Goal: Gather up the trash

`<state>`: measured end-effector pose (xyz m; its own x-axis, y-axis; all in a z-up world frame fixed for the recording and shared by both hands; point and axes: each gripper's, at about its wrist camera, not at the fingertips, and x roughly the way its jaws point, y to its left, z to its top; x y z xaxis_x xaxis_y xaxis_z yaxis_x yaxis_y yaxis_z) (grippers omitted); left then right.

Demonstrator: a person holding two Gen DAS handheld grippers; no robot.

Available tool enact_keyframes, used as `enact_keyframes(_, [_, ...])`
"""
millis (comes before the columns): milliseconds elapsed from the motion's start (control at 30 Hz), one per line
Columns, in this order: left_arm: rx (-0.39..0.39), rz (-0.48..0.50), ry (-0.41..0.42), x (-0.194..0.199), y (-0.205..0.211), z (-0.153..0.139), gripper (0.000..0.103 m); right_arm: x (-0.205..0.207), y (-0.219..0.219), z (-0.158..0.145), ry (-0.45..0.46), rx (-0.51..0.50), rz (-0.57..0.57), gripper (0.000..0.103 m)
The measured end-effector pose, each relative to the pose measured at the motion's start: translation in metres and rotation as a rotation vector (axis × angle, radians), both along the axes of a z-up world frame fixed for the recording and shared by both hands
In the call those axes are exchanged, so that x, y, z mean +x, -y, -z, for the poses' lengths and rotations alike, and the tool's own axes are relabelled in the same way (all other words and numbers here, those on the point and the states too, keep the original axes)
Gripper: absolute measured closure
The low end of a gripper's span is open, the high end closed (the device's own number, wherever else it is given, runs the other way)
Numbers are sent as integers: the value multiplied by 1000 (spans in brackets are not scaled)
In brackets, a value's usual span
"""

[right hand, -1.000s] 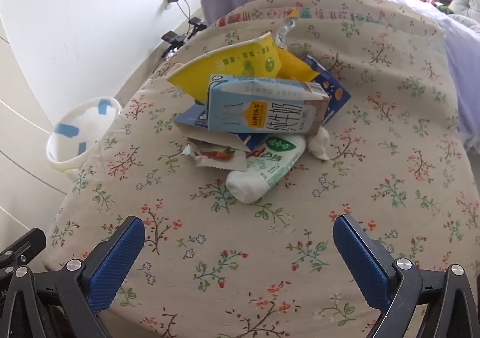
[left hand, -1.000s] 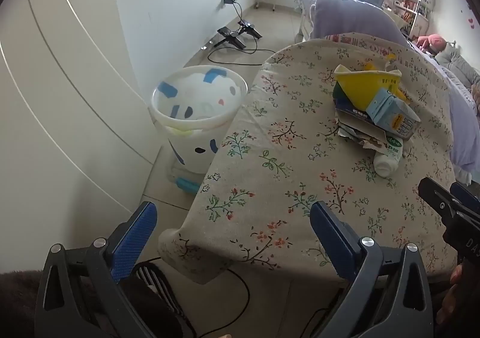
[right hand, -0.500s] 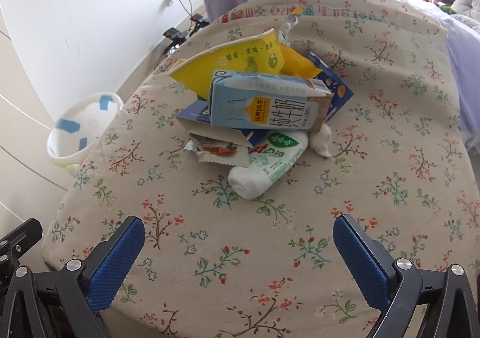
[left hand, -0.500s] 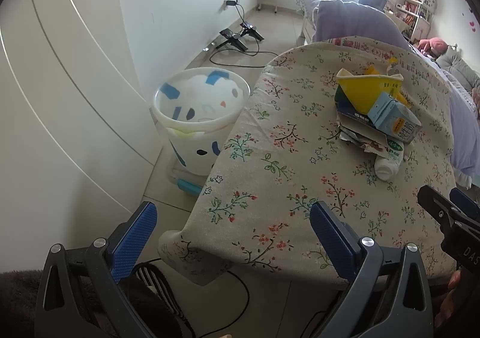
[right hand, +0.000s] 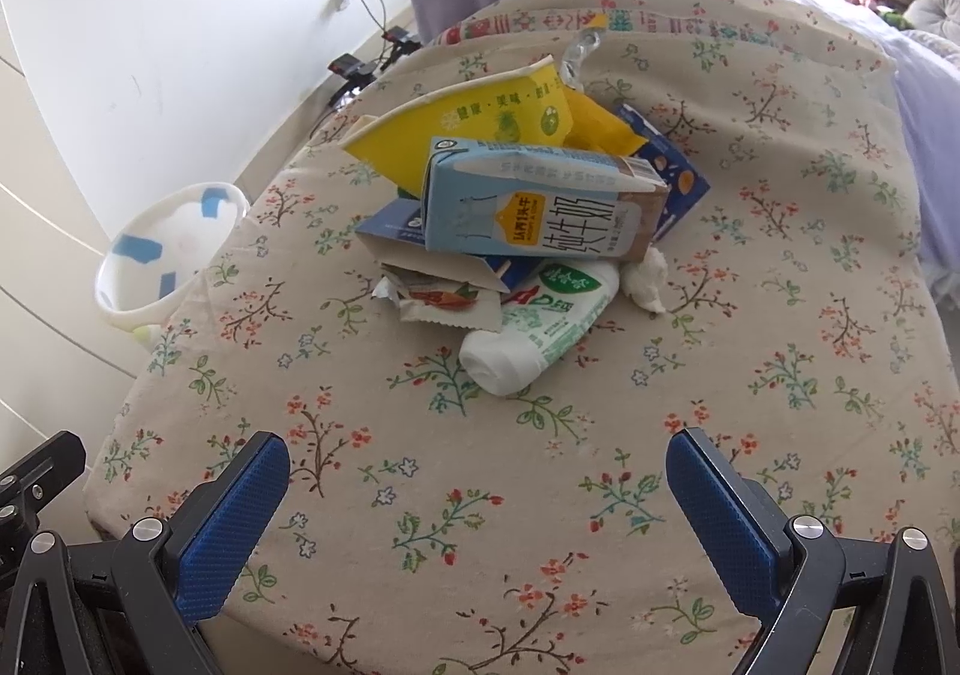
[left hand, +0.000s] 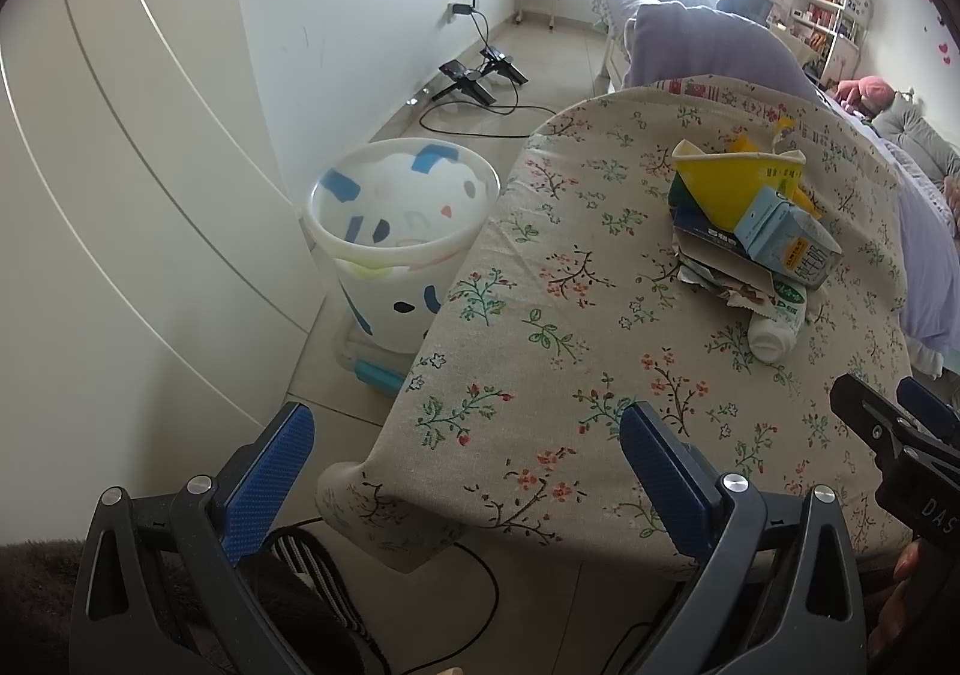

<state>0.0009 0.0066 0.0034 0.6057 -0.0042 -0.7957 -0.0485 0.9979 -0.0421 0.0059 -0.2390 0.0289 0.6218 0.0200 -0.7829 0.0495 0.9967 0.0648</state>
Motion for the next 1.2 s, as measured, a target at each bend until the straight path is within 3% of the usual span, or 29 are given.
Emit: enact_keyframes(1200, [0, -6, 14, -2, 0, -4, 0, 0, -2, -1, 0, 7, -3, 0])
